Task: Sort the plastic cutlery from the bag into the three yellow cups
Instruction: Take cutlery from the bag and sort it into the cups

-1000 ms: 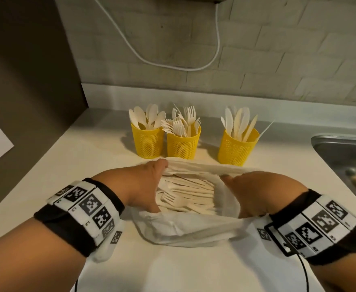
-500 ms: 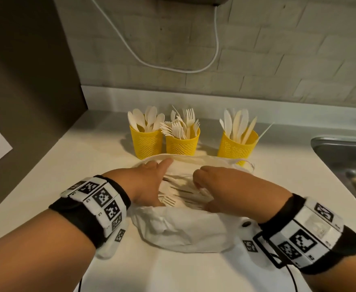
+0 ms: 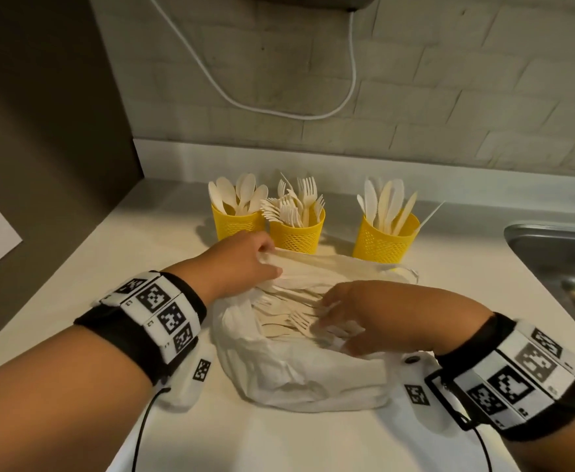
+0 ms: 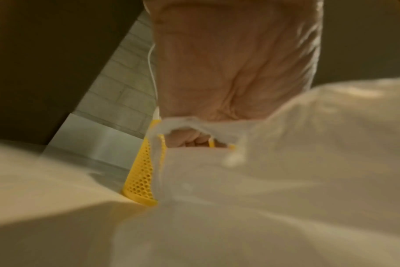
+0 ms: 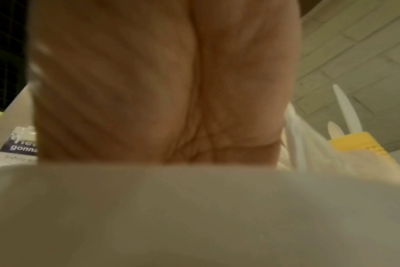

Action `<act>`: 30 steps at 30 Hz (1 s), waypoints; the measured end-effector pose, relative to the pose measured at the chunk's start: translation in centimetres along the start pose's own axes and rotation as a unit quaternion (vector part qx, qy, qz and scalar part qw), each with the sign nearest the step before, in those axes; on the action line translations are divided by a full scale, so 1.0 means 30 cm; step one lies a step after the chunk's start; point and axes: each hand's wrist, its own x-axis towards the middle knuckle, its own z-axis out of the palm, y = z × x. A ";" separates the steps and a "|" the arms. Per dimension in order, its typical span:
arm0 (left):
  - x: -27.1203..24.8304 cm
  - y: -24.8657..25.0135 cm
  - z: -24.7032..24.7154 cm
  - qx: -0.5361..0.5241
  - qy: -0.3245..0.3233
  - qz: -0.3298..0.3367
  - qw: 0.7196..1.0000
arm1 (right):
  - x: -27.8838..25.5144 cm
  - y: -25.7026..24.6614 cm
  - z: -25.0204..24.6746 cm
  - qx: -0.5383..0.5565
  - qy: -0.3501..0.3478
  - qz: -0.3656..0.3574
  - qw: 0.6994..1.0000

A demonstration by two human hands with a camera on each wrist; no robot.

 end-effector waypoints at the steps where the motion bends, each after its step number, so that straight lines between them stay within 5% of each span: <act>1: 0.018 0.007 0.005 -0.015 0.006 -0.015 1.000 | 0.001 -0.001 -0.004 0.009 0.010 0.009 1.000; 9: 0.106 0.058 0.058 -0.031 -0.025 -0.060 0.997 | 0.014 0.009 0.032 0.019 0.021 0.032 0.999; 15: 0.106 0.053 0.072 -0.076 -0.049 -0.019 0.996 | 0.033 0.019 0.027 0.015 0.059 0.041 0.997; 18: 0.076 0.051 0.058 -0.077 -0.012 0.004 0.997 | 0.049 0.009 0.042 0.018 0.093 0.045 0.995; 21: -0.021 0.072 0.041 -0.001 0.029 0.105 0.994 | 0.056 -0.007 0.103 -0.013 0.076 0.036 0.996; 23: -0.094 0.067 0.044 0.147 -0.040 0.165 0.975 | 0.056 -0.006 0.136 -0.037 0.068 0.042 0.996; 26: -0.153 -0.004 0.065 0.335 -0.188 0.095 0.918 | 0.045 0.007 0.150 -0.053 0.064 0.058 0.995; 30: -0.176 -0.057 0.062 0.351 -0.232 0.030 0.907 | 0.040 0.009 0.131 -0.057 0.029 0.074 0.995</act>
